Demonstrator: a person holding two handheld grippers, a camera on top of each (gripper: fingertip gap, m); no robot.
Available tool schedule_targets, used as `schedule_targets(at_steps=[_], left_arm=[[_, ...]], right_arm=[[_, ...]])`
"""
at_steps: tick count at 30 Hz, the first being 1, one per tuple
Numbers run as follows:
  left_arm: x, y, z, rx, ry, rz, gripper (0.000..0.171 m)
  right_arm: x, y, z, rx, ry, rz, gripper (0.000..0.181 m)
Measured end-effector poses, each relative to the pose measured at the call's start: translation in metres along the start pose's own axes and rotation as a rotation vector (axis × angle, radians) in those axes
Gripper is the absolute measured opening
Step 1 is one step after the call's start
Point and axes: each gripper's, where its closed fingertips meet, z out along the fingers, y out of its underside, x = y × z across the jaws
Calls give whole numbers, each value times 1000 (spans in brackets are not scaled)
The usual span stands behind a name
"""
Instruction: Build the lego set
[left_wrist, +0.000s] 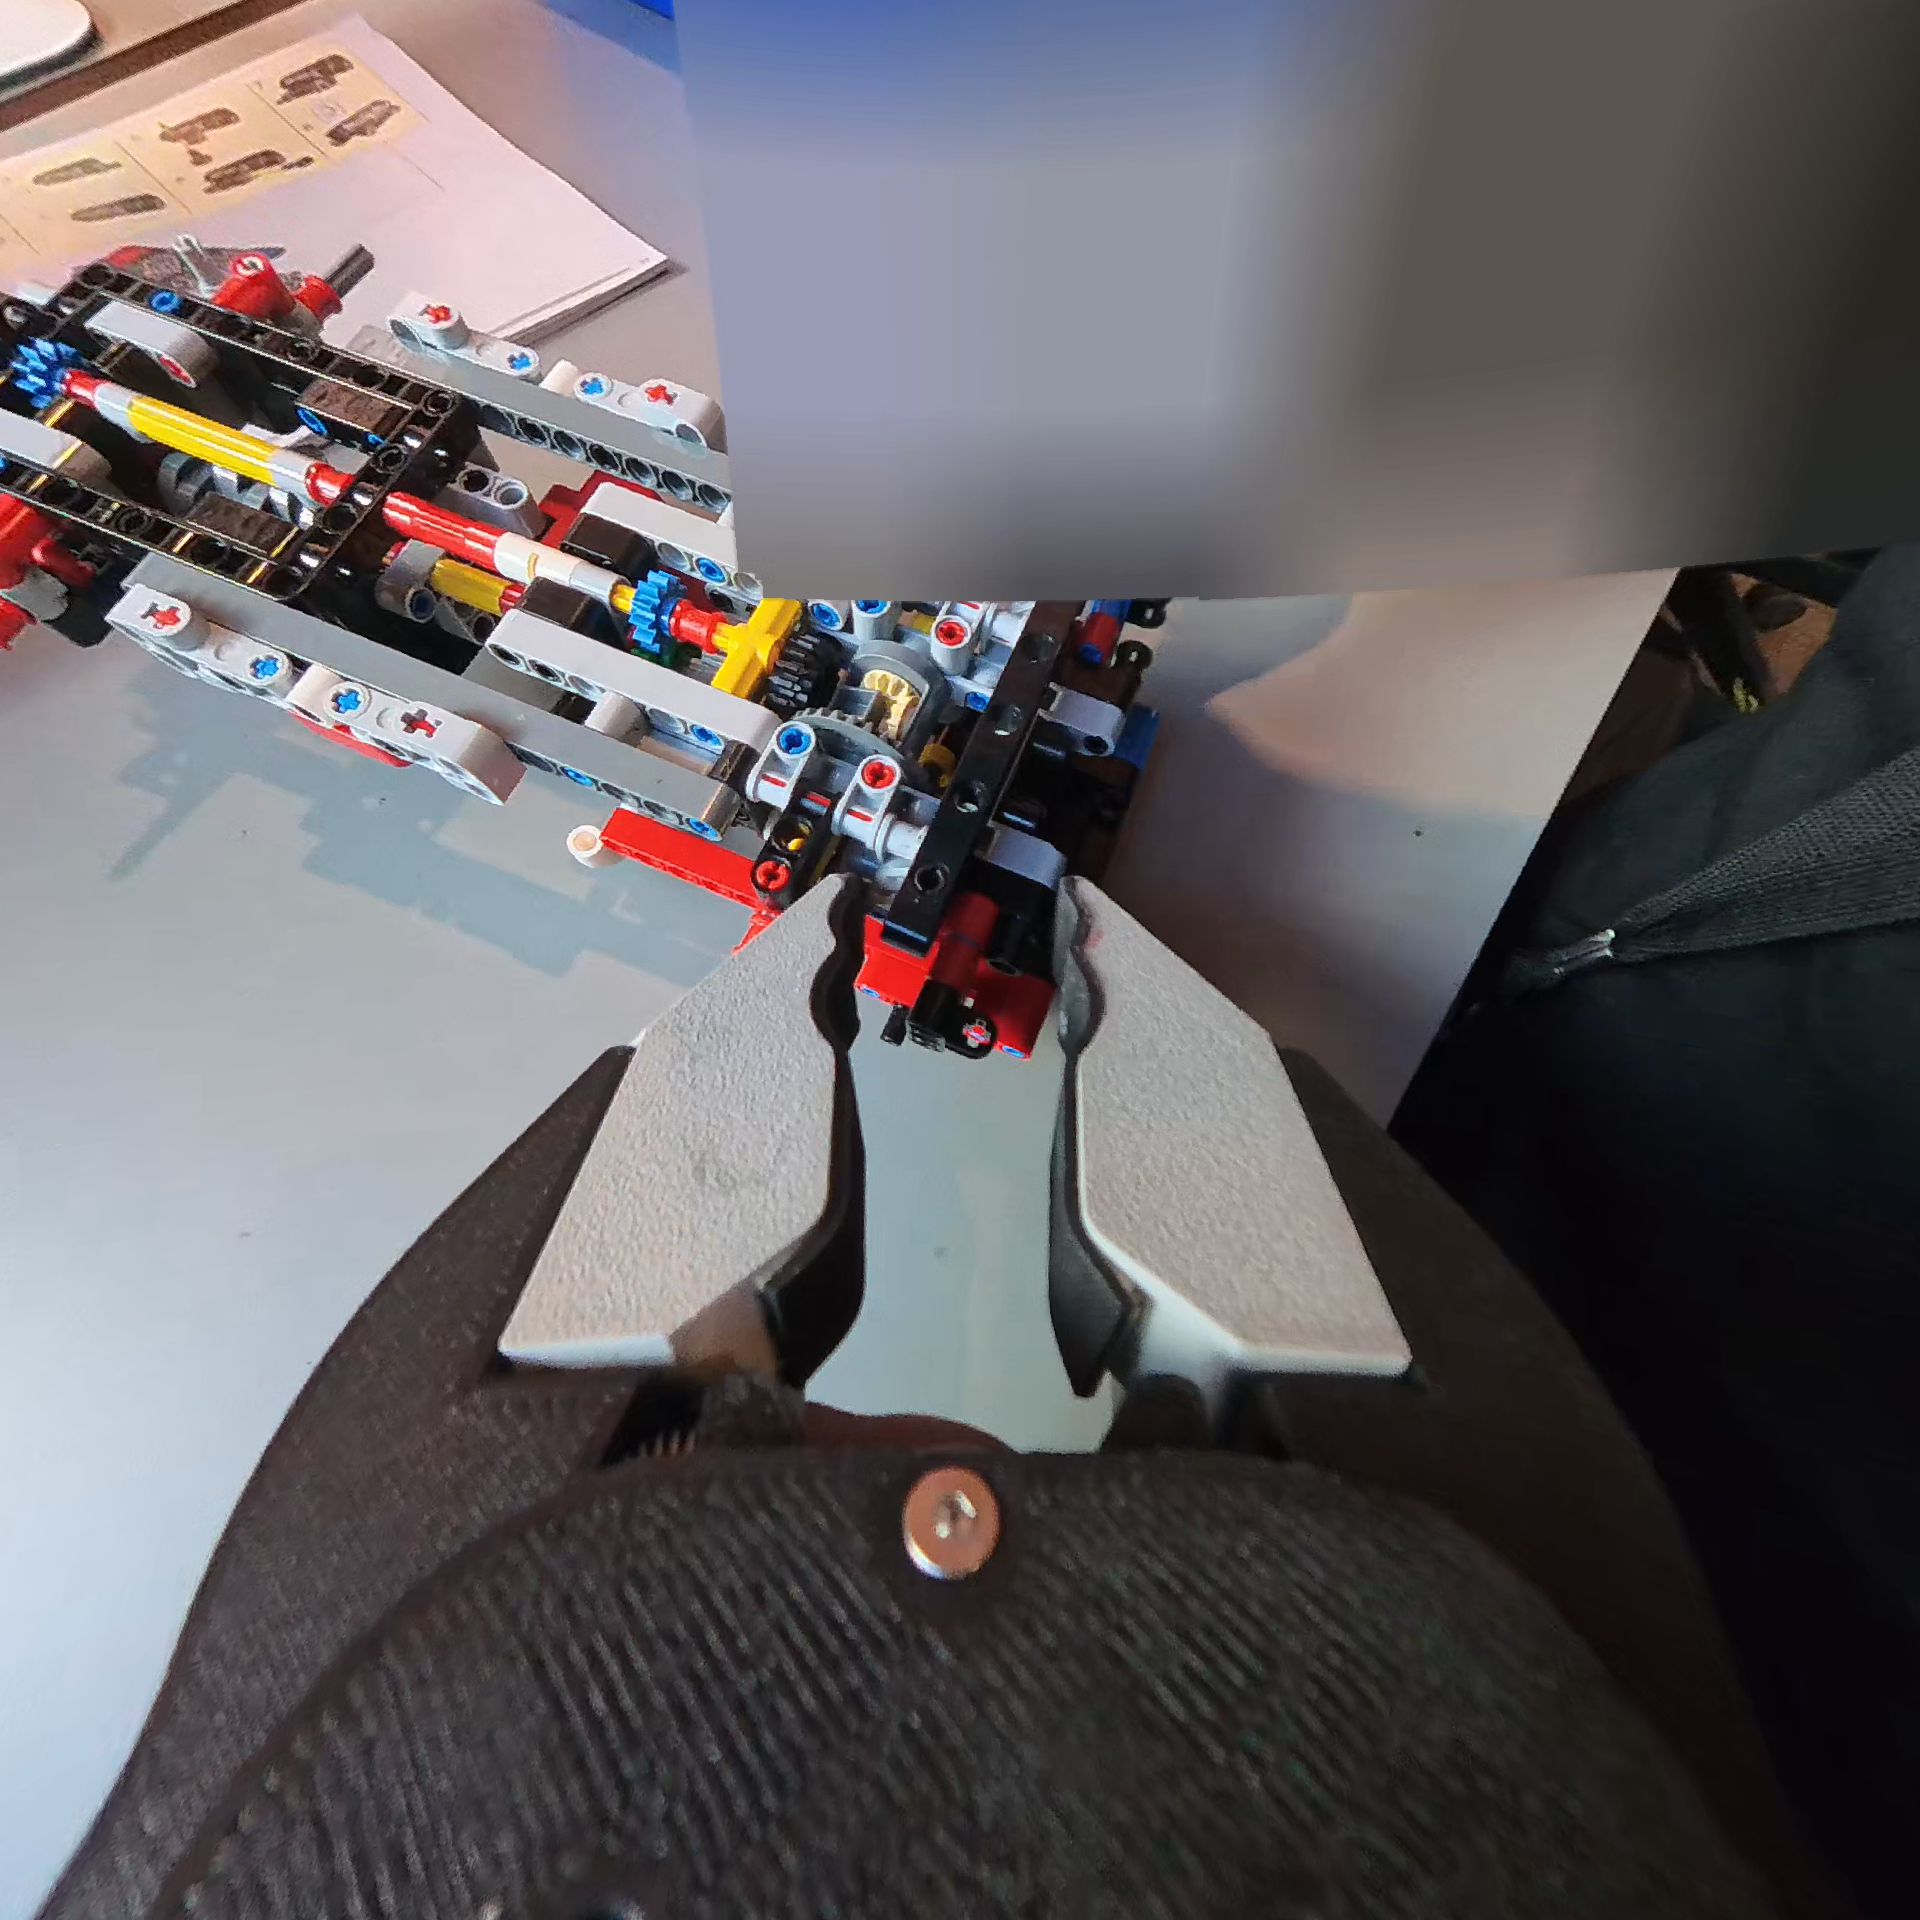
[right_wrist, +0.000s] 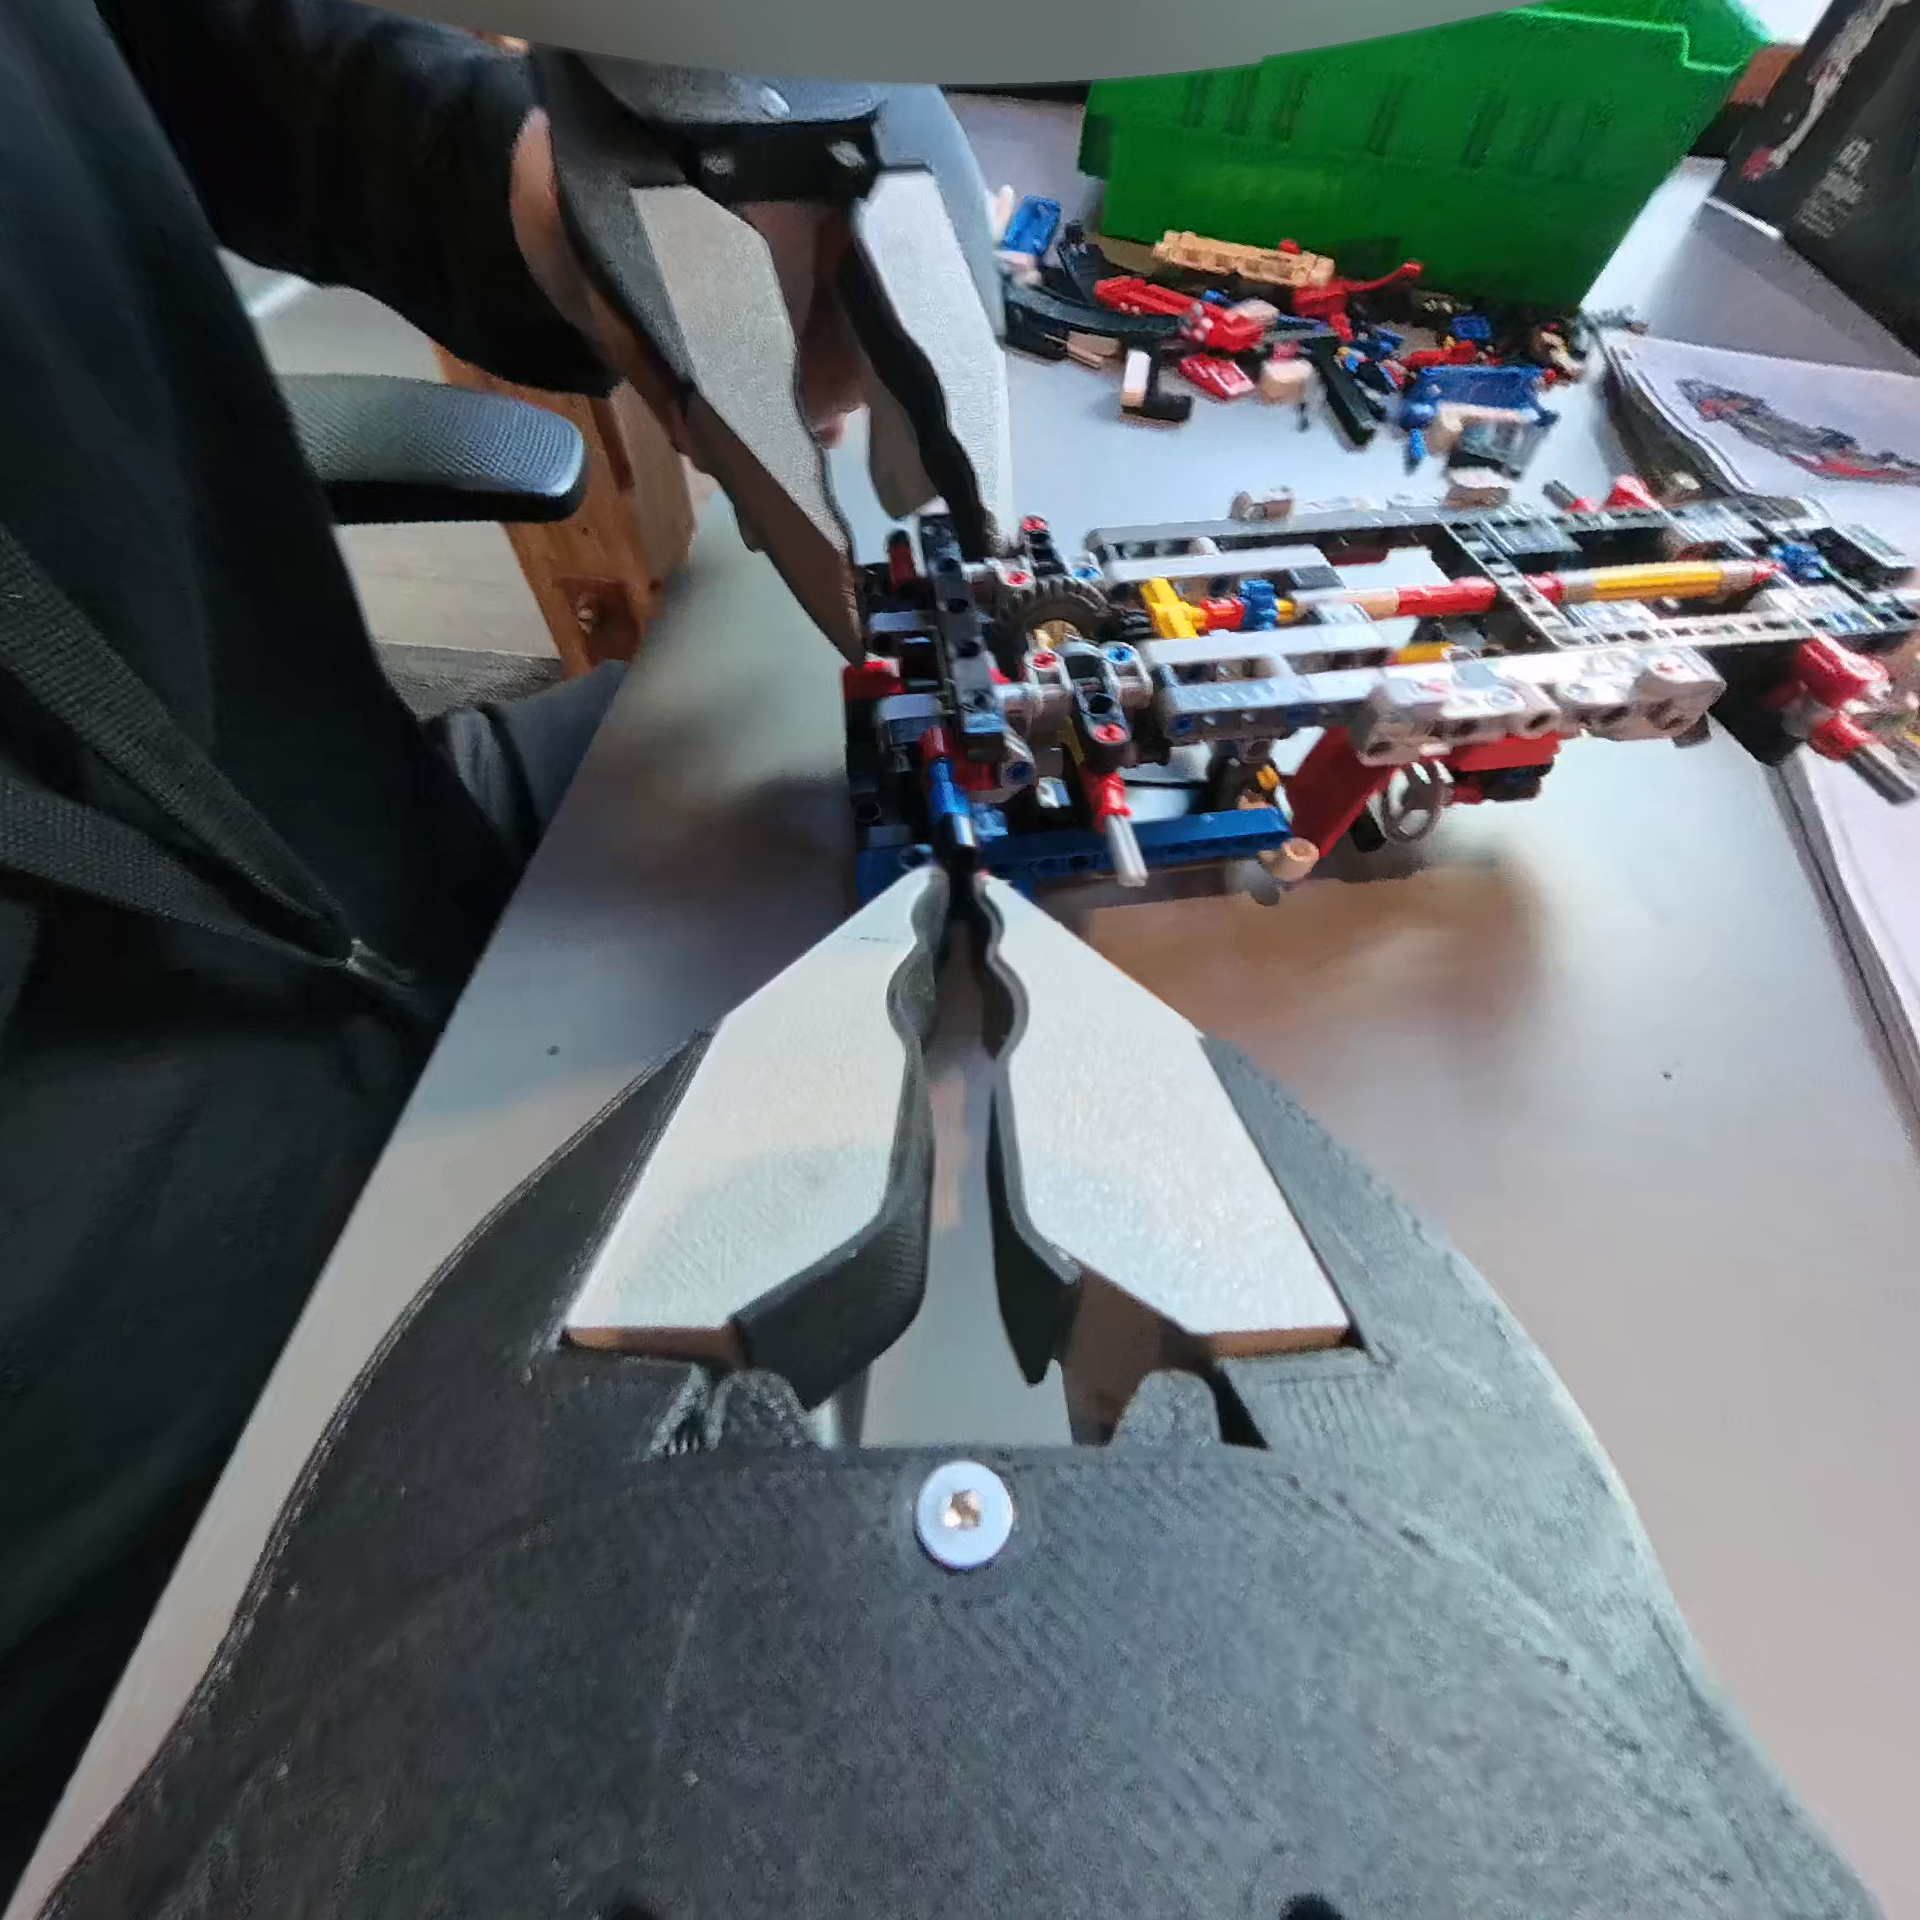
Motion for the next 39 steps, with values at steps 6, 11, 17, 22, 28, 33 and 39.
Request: schedule_targets(at_steps=[6, 11, 17, 22, 28, 33, 39], left_arm=[[0, -4, 1, 7, -3, -15, 33], [-1, -2, 1, 6, 1, -21, 34], [-2, -1, 2, 0, -8, -17, 34], [-2, -2, 2, 18, -3, -34, 34], [-2, -4, 3, 20, 1, -29, 34], [1, -1, 7, 9, -12, -21, 34], [5, 4, 12, -23, -58, -20, 32]], right_arm=[[-7, -3, -2, 8, -41, -55, 0], [5, -4, -3, 23, -20, 22, 19], [0, -5, 1, 23, -42, -39, 0], [6, -5, -2, 44, -49, -2, 14], [4, -6, 4, 36, -75, -19, 5], [1, -3, 5, 15, -86, -41, 4], [0, 2, 5, -50, -43, -95, 5]])
